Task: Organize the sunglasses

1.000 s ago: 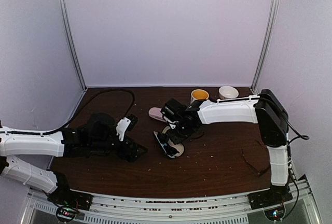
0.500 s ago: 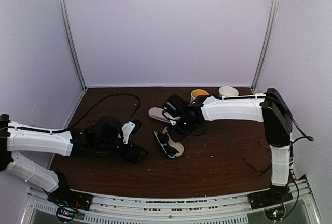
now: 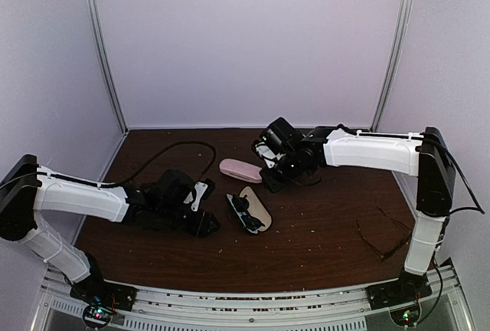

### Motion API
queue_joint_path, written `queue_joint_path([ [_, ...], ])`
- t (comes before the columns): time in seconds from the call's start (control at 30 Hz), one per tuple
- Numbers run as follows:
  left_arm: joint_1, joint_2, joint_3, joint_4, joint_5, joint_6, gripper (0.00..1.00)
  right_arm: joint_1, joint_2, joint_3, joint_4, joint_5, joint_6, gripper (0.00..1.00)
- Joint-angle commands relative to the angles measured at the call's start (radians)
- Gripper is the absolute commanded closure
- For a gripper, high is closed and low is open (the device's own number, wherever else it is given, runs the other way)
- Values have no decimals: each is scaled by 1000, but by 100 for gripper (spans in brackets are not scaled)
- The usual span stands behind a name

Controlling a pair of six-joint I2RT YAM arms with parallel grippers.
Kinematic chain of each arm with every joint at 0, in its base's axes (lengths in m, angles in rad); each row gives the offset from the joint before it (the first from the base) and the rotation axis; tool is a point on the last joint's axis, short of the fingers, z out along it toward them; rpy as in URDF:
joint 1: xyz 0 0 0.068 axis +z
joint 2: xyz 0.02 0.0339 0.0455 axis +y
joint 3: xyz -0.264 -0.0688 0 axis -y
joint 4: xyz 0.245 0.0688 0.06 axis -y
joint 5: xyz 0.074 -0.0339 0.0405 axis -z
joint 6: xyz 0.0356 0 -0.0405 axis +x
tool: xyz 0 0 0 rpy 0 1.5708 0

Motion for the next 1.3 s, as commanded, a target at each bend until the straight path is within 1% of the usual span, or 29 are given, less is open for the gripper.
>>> queue_joint_path([
  [0.0,25,58,63,-9,16,-16,52,2,36,-17,-20,98,-70,74],
  [0.2,31,133,119,-24,27,-8,57,-7,99,-22,-11,109,-131,79],
  [0.33,43,178,135,-12,40,-15,63,-9,124,-24,2,62,-168,81],
  [0.63,66,276,199,4,85,2,74,-7,153,-17,8,0,-171,86],
  [0.83,71,320,227,13,106,12,77,-3,160,-15,3,-16,-171,88],
  [1.27,71,369,294,4,137,31,82,19,172,-7,10,-80,-151,93],
])
